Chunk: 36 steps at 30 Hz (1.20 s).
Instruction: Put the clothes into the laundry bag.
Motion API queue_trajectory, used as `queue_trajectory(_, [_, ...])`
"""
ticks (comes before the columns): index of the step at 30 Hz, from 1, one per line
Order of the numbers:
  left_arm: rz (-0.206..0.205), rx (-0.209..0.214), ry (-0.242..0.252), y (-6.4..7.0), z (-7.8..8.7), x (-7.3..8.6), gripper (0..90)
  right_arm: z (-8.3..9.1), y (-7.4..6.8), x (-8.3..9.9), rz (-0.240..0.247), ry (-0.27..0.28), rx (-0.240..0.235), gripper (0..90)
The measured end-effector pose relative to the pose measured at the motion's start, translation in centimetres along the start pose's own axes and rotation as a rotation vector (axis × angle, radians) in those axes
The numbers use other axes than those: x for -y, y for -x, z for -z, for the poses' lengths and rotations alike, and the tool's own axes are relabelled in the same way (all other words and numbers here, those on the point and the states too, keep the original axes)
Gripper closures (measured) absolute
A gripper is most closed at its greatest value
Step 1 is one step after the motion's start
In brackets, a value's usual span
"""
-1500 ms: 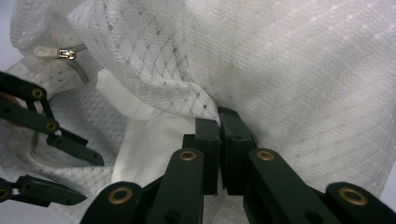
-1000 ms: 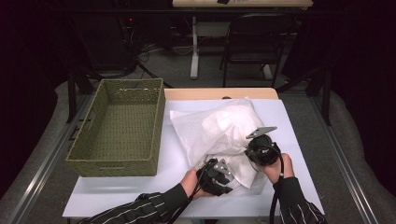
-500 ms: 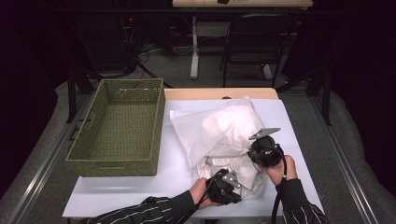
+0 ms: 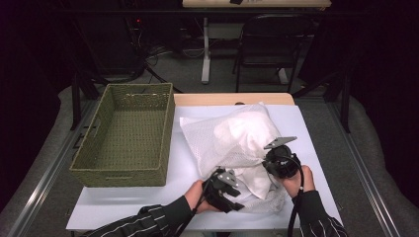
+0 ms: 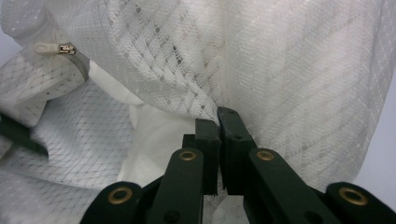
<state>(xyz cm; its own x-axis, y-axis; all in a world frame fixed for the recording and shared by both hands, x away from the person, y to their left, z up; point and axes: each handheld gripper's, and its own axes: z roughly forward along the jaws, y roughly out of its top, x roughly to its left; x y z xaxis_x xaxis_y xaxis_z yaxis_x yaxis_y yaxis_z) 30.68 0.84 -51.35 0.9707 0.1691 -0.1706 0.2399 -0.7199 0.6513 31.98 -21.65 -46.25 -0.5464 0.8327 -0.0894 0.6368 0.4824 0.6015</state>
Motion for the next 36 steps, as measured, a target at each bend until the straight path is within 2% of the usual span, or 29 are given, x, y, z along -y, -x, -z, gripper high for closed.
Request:
queue_trajectory(1, [0.018, -0.044, 0.002, -0.6, 0.7, 0.1, 49.1, 0.0, 0.0, 0.0, 0.001, 0.0, 0.0, 87.7])
queue_trajectory(3, [0.068, -0.179, -0.029, -1.8, 1.5, 0.6, 47.6, 0.0, 0.0, 0.0, 0.003, 0.0, -0.004, 87.6])
queue_trajectory(5, [0.124, -0.25, -0.063, -3.0, 1.7, 1.3, 46.3, 0.0, -0.1, 0.0, 0.003, -0.004, -0.007, 87.7])
queue_trajectory(8, [0.179, -0.297, -0.099, -4.3, 1.4, 2.0, 46.9, 0.0, -0.3, 0.0, 0.012, -0.003, -0.013, 87.6])
queue_trajectory(9, [0.186, -0.321, -0.112, -4.5, 1.2, 2.2, 46.7, 0.0, -0.3, 0.0, 0.014, -0.002, -0.014, 87.6])
queue_trajectory(12, [0.176, -0.354, -0.135, -4.5, 1.0, 2.3, 44.7, 0.1, -0.3, 0.1, 0.012, -0.002, -0.016, 87.7])
queue_trajectory(13, [0.16, -0.365, -0.145, -4.5, 0.9, 2.3, 45.0, 0.1, -0.3, 0.1, 0.012, -0.001, -0.016, 87.6])
queue_trajectory(15, [0.154, -0.359, -0.147, -4.6, 0.7, 2.4, 49.4, 0.1, -0.2, 0.2, 0.008, -0.005, -0.019, 87.6])
queue_trajectory(18, [0.151, -0.344, -0.157, -4.6, 0.5, 2.6, 65.8, 0.0, -0.2, 0.3, 0.01, -0.007, -0.024, 87.7])
queue_trajectory(19, [0.149, -0.323, -0.155, -4.7, 0.5, 2.9, 65.8, -0.1, -0.2, 0.3, 0.013, -0.006, -0.026, 87.7])
queue_trajectory(20, [0.146, -0.309, -0.149, -4.7, 0.5, 3.1, 80.0, 0.0, -0.3, 0.2, 0.013, -0.007, -0.032, 87.7])
queue_trajectory(22, [0.147, -0.296, -0.143, -4.6, 0.8, 3.2, 86.1, 0.1, -0.4, 0.2, 0.012, -0.003, -0.038, 87.7])
queue_trajectory(25, [0.152, -0.284, -0.129, -4.4, 1.3, 3.4, 87.6, 0.3, -0.5, 0.3, 0.012, -0.003, -0.048, 87.7])
queue_trajectory(28, [0.153, -0.262, -0.108, -3.8, 2.6, 4.2, 87.7, 0.5, -0.6, 0.4, 0.018, 0.002, -0.058, 87.7])
queue_trajectory(31, [0.115, -0.278, -0.069, -3.0, 3.9, 4.9, 87.7, 0.4, -0.9, 0.5, 0.026, -0.009, -0.065, 87.7])
queue_trajectory(33, [0.125, -0.277, -0.05, -2.7, 4.7, 5.6, 87.7, 0.4, -1.1, 0.6, 0.036, -0.014, -0.069, 87.7])
queue_trajectory(36, [0.144, -0.278, -0.053, -2.5, 5.6, 6.5, 87.7, 0.7, -1.5, 0.7, 0.032, -0.007, -0.085, 87.7])
